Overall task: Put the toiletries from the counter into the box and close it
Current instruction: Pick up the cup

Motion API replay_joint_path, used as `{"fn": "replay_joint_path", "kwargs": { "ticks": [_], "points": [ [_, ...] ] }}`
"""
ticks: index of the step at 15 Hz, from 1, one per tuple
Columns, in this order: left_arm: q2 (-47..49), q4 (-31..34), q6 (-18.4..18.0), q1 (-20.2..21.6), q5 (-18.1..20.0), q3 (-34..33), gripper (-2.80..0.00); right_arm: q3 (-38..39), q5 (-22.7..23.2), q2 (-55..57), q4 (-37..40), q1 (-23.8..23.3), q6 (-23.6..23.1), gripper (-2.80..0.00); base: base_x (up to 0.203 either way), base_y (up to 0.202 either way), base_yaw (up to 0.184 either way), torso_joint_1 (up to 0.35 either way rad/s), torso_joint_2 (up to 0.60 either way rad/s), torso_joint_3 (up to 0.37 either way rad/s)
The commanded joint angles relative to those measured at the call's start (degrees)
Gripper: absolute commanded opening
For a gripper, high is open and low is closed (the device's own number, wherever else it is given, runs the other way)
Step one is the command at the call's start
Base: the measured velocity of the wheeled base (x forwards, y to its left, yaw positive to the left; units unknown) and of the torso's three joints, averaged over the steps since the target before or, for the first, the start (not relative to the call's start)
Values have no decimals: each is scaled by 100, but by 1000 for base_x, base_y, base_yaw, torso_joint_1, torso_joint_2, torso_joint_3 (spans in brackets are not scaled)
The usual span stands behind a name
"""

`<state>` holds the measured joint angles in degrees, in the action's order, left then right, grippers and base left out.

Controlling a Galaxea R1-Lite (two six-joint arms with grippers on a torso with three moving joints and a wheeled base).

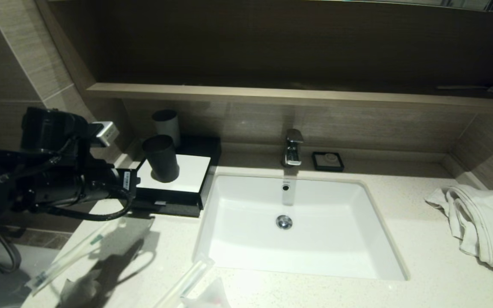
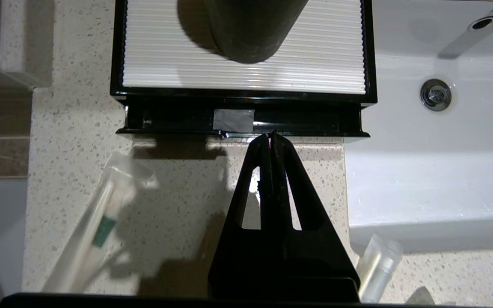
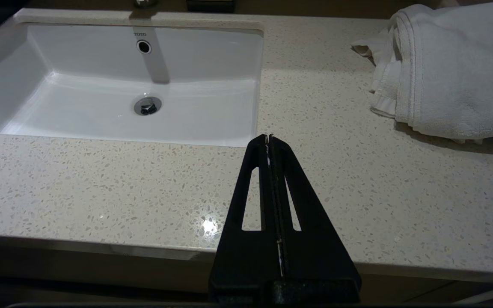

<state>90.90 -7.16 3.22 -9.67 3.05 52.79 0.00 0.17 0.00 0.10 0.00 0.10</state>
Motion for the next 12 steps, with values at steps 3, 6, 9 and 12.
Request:
{"fn": "replay_joint_path", "kwargs": {
  "ticks": [3,6,9,12],
  "points": [
    [534,-782,-23,-9,-9,-339,-280,0,1,0,-1,0,-1,-280,0,0,0,0,0,0],
    [789,-1138,-57,-9,-32,-392,-280,0,1,0,-1,0,-1,-280,0,0,0,0,0,0],
    [888,-1252,-58,-26,-39,-384,-280,0,1,0,-1,0,-1,-280,0,0,0,0,0,0],
    [1031,-1460,-84,-25,-38,-377,0,0,1,0,-1,0,-1,-280,0,0,0,0,0,0]
  ]
}}
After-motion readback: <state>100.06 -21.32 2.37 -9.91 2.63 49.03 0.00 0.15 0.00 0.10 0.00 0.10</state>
